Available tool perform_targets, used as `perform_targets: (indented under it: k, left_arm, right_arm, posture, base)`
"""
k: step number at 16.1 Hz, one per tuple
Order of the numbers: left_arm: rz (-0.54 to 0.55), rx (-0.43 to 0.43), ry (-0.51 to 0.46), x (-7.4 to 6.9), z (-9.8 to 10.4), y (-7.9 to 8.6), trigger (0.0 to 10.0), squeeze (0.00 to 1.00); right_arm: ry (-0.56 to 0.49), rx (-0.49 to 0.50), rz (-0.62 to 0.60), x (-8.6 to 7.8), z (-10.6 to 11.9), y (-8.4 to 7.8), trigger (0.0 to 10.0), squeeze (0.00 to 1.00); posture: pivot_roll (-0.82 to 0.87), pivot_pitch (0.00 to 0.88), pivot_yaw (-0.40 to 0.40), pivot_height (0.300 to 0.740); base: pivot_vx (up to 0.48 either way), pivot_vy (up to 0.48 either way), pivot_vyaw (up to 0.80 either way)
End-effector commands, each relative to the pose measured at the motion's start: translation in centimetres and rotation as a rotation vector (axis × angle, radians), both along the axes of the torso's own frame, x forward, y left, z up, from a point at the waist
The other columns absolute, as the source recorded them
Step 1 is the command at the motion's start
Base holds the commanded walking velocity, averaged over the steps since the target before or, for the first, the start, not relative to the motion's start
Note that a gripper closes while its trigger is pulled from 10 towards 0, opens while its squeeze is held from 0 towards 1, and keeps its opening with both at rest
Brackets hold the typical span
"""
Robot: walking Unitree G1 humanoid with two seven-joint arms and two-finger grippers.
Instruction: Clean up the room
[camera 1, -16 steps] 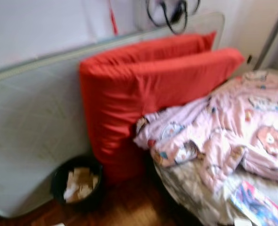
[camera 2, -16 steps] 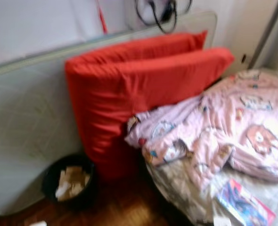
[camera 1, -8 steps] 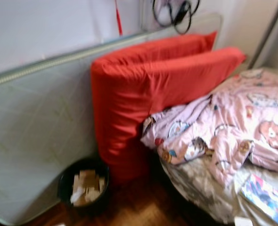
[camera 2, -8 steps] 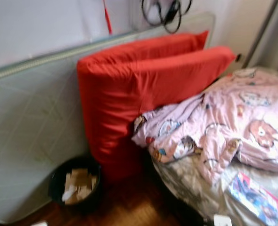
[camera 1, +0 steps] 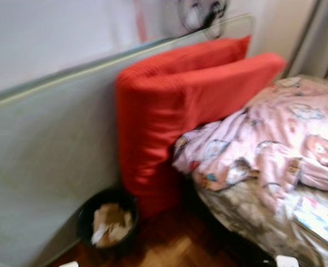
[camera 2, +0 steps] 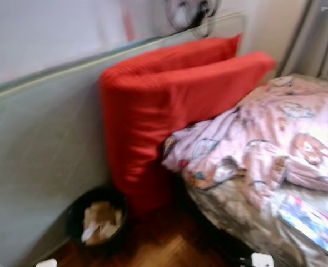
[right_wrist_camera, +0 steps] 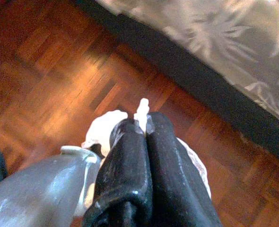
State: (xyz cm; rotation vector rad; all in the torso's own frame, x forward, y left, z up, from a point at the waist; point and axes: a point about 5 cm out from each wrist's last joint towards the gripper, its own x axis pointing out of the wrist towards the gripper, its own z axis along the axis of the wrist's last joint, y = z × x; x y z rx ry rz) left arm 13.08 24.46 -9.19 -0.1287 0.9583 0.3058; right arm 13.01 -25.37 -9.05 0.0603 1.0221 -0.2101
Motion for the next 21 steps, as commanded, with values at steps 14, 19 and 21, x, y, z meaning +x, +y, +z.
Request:
perform_targets:
  k: [14, 19, 21]
  left_arm:
    - [-0.004, 0.018, 0.031, -0.85, -0.11, 0.69, 10.0, 0.00]
    - [-0.019, 0.022, 0.034, -1.03, -0.13, 0.77, 10.0, 0.00]
    - [-0.018, 0.021, 0.032, -1.16, -0.20, 0.58, 10.0, 0.00]
  right_arm:
    - [-0.014, 0.012, 0.003, 0.36, 0.07, 0.23, 10.0, 0.00]
    - [-0.011, 0.015, 0.008, 0.14, -0.04, 0.39, 10.0, 0.00]
    - [-0.003, 0.008, 0.029, -0.02, -0.04, 0.22, 10.0, 0.00]
  posture:
    - [0.03, 0.000, 0.023, 0.740]
    - [0.01, 0.000, 0.036, 0.740]
    - [0.03, 0.000, 0.022, 0.740]
  base:
    - [0.000, 0.336, 0.00]
    - [0.000, 0.334, 0.00]
    - [0.000, 0.000, 0.00]
